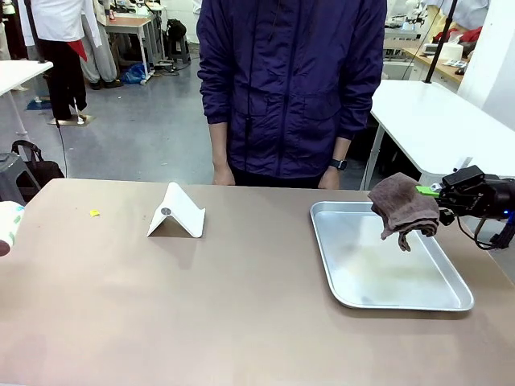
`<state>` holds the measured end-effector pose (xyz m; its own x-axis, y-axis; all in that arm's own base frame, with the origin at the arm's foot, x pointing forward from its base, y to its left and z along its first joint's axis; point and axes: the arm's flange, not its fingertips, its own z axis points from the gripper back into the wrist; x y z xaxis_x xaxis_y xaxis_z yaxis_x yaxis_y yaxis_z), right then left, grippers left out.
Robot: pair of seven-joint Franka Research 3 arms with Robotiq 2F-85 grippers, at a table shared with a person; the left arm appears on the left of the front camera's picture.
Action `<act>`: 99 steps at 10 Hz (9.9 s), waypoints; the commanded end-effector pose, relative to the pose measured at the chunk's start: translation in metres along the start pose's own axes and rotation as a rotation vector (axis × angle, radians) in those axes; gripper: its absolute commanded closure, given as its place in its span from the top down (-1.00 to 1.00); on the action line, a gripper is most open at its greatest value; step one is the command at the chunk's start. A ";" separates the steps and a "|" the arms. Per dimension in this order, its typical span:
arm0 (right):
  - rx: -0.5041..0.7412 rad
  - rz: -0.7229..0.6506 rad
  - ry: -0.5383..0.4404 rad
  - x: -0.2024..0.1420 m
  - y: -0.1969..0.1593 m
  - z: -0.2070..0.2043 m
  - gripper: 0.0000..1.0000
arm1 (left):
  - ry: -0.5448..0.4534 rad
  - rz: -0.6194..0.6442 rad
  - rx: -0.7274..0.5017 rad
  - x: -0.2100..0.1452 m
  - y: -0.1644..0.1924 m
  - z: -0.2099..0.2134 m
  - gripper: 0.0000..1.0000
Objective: Clean the surface of the table.
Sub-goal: Clean the area not pointed to by the person, then return the Lint Roller and towel to their original positions.
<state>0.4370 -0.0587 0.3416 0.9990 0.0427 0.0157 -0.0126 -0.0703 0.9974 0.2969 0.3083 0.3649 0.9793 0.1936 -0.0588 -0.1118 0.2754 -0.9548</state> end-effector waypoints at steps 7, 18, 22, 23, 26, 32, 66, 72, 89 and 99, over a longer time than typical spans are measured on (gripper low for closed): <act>-0.014 0.016 0.000 -0.001 0.002 -0.002 -0.81 | -0.011 -0.002 0.142 0.130 -0.020 -0.060 -0.56; -0.014 0.016 0.000 -0.001 0.002 -0.002 -0.81 | -0.166 0.202 0.260 0.218 0.043 -0.066 -0.56; -0.014 0.016 0.000 -0.001 0.002 -0.002 -0.81 | -0.139 0.159 0.262 0.205 0.037 -0.078 -0.56; -0.014 0.016 0.000 -0.001 0.002 -0.002 -0.81 | -0.124 0.131 0.272 0.199 0.033 -0.084 -0.56; -0.014 0.016 0.000 -0.001 0.002 -0.002 -0.81 | -0.110 0.084 0.313 0.184 0.029 -0.104 -0.56; -0.014 0.016 0.000 -0.001 0.002 -0.002 -0.81 | -0.021 0.023 0.354 0.182 0.009 -0.157 -0.56; -0.014 0.016 0.000 -0.001 0.002 -0.002 -0.81 | 0.096 -0.138 -0.057 -0.035 -0.065 -0.022 -0.56; -0.122 0.151 0.029 0.010 0.018 -0.073 -0.81 | 0.179 -0.244 0.090 -0.036 -0.158 -0.083 -0.56; -0.602 0.254 0.009 0.071 -0.036 -0.263 -0.81 | 0.005 -0.205 0.712 0.040 -0.301 -0.363 -0.56; -0.963 0.049 -0.019 0.077 -0.038 -0.301 -0.81 | 0.148 -0.084 0.793 0.119 -0.292 -0.403 -0.56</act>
<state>0.4909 0.2396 0.3151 0.9905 0.0391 0.1319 -0.1178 0.7367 0.6659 0.5048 -0.1249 0.5046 0.9977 0.0210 -0.0646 -0.0507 0.8629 -0.5028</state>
